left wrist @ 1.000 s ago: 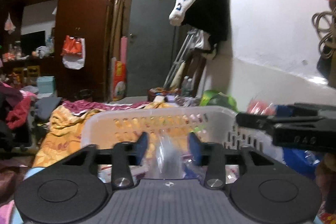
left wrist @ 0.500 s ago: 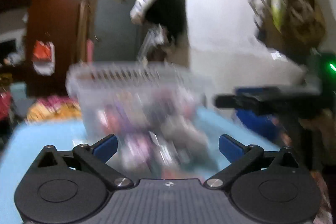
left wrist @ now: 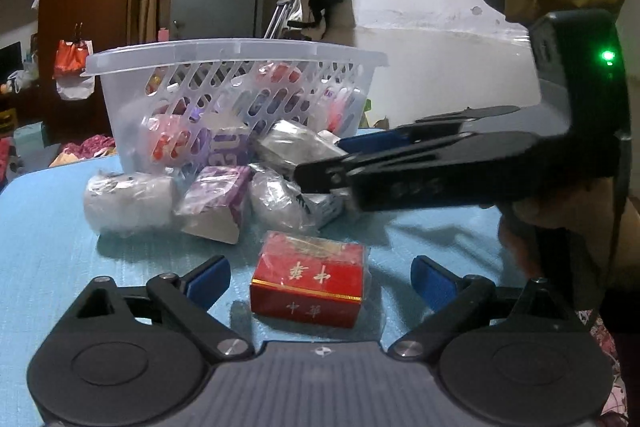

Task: Organize objects
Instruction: 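Drop the red box with the left tool while the right drops a clear bag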

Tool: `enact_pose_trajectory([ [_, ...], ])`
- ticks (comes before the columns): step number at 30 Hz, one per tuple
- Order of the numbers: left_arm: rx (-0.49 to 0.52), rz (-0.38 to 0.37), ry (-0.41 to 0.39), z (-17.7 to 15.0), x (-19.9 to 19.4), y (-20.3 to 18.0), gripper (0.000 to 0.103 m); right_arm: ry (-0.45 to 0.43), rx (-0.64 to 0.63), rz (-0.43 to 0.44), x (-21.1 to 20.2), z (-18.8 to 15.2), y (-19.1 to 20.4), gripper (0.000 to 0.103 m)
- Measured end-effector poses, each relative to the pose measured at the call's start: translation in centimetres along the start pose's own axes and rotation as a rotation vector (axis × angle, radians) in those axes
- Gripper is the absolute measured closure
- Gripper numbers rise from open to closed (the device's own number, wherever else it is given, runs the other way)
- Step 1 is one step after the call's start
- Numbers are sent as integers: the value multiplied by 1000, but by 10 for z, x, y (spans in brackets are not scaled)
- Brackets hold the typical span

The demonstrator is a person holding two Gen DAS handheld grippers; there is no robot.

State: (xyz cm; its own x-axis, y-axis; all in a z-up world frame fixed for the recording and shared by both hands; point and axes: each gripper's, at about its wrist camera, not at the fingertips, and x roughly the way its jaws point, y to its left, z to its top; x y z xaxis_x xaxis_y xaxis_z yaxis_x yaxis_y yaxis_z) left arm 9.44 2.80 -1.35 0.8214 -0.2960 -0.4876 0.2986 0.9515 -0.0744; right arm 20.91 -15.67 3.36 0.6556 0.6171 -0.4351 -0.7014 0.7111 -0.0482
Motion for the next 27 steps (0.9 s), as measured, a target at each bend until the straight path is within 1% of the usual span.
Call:
enact_pose_trajectory([
  [1, 5, 5, 5, 2, 3, -3, 4, 5, -9, 4, 2, -1, 2, 60],
  [2, 5, 13, 11, 3, 4, -4, 4, 9, -12, 8, 3, -2, 3, 62],
  [6, 12, 8, 34, 3, 9, -9, 5, 13, -21, -12, 6, -1, 7, 62],
  [8, 21, 14, 36, 2, 11, -12, 12, 4, -14, -21, 6, -1, 8, 59],
  [10, 28, 40, 32, 1, 10, -13, 26, -8, -12, -39, 8, 0, 10, 56],
  [11, 28, 51, 22, 0, 9, -13, 31, -11, -7, -44, 9, 0, 10, 56],
  [12, 28, 55, 16, -1, 8, -13, 39, -16, 2, -50, 10, 1, 9, 56],
  [15, 20, 42, -2, -3, 4, -9, 40, 9, -11, -77, 16, 3, 14, 64],
  [17, 12, 49, -26, -5, 0, -5, 40, 17, -27, -95, 15, 3, 17, 65],
  [18, 9, 57, -43, -7, -4, -3, 40, 13, -23, -85, 12, 3, 17, 65],
  [25, -25, 66, -149, -19, -28, 12, 40, -90, 63, -22, -25, -2, 6, 66],
  [27, -39, 71, -176, -21, -31, 16, 40, -110, 79, -18, -34, -6, 4, 66],
])
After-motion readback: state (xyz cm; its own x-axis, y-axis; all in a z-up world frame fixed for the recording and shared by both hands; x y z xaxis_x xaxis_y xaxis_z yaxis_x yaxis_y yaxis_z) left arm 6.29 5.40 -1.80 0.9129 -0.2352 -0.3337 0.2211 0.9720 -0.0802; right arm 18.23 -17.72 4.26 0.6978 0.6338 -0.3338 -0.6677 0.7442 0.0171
